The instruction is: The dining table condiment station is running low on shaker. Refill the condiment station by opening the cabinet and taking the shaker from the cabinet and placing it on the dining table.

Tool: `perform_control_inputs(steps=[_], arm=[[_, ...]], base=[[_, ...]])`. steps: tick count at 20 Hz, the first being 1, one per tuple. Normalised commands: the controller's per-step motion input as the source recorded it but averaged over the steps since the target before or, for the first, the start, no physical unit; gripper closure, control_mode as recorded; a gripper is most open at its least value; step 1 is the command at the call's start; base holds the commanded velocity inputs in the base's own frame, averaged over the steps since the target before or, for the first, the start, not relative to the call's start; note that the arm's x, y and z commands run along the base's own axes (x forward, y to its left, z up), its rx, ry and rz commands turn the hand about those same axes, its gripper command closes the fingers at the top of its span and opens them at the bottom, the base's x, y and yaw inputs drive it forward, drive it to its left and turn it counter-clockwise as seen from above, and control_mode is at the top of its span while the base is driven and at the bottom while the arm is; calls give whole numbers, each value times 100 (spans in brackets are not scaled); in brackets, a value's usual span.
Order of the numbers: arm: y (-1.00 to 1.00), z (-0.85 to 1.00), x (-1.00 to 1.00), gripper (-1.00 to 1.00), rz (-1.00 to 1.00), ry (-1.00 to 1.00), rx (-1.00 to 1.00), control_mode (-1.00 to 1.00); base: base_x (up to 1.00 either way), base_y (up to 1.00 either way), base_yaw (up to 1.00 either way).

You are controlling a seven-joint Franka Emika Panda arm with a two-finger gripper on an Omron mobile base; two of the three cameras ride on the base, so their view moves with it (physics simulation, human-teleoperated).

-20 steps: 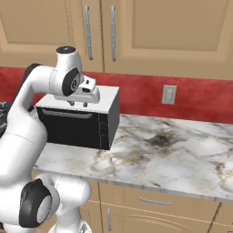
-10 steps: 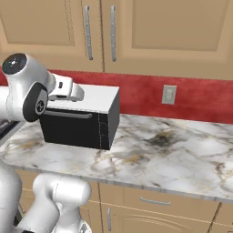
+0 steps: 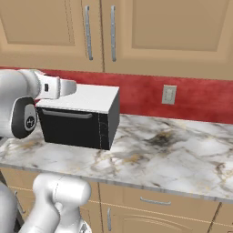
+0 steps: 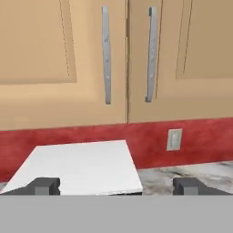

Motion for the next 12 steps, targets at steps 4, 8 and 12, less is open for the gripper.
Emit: perform_control_inputs(steps=[4, 8, 12], arm=[[-1, 1, 0, -100, 0, -16, 2, -100], [-6, 12, 5, -100, 0, 0, 0, -100], [-5, 68, -4, -100, 0, 4, 0, -100]], base=[[0, 0, 0], [0, 0, 0], [0, 0, 0]])
